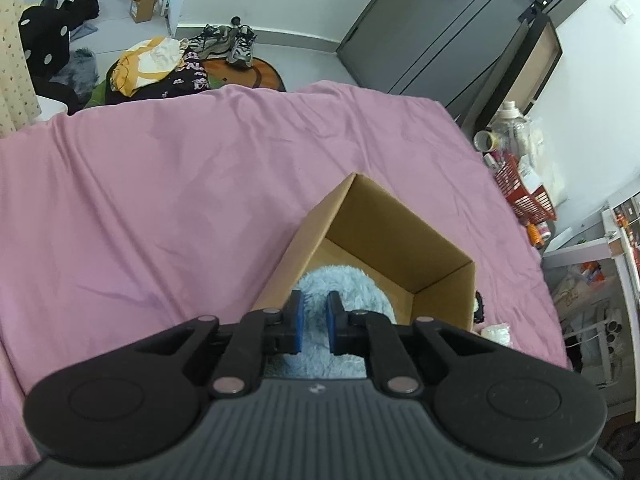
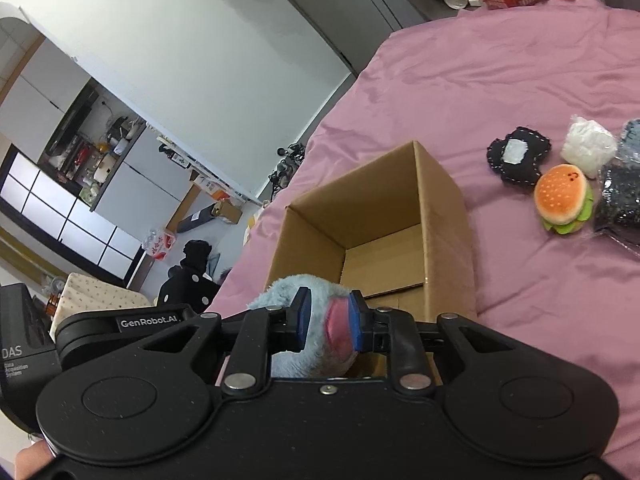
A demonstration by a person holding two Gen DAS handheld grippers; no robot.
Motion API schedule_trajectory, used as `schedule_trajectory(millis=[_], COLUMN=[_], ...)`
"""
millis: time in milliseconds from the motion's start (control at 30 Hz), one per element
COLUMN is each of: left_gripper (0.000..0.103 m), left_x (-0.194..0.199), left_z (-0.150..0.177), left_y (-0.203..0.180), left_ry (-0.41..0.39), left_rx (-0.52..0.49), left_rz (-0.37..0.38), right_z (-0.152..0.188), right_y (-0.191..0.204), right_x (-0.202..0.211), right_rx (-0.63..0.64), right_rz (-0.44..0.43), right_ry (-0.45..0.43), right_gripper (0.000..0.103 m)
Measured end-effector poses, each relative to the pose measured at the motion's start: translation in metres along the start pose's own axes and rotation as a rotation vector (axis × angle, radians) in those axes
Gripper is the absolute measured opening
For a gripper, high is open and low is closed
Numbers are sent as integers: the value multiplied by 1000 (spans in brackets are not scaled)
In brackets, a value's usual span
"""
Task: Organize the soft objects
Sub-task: 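Lift the grey plush and carry it over the cardboard box, then open both grippers to drop the grey plush into the box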
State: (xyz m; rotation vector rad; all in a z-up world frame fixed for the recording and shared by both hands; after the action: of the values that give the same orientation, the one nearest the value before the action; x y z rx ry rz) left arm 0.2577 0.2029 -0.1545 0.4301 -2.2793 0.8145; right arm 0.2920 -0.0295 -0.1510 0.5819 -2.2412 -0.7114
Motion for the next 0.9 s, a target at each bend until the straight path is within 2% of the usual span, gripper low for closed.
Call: schedule_trajectory(millis=[200, 267, 400, 467, 533, 600, 700, 767, 900], left_gripper=[17, 23, 47, 57, 69, 75, 78, 79, 79], left_x=[8, 14, 28, 33, 35, 38, 41, 44, 47], left_z=[3, 4, 10, 15, 19, 25, 34, 43, 57], left_y=[-7, -11, -20, -25, -30, -33, -39, -48, -64], left_ry=[-4, -15, -71, -73, -62, -67, -62, -66, -59], left_rx=[-20, -35, -89, -110, -136, -150, -158, -186, -225], left_rz=[-61, -77, -108, -141, -148, -158, -180, -175, -173], right_z=[-3, -5, -12, -16, -20, -23, -29, -32, -40], right_y=[-4, -6, -9, -11, -17, -25, -38, -45, -52], right_x=[12, 17, 29, 38, 46, 51, 63, 72, 84], right_rx=[-8, -8, -2, 9, 22, 27, 22, 21, 3], right_rz=[31, 49, 72, 94, 114, 142, 163, 176, 160], right_ry=[9, 11, 6, -7, -12, -1, -9, -21, -15], right_gripper=[24, 31, 36, 51, 57, 58, 61, 72, 77])
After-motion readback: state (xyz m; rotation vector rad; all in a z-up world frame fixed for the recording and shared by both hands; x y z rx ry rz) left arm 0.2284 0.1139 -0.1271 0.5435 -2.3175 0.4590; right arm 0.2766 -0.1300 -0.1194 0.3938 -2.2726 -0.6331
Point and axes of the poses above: each gripper's, at about its wrist camera, not at the fingertips, and x roughly against the way its jaws point, y to its left, z to its underside, the point moved 1 cm from there along -x, roughly the way its jaws point, and after that the axes turned 13 degrees about -y, right-handed, at the moved point
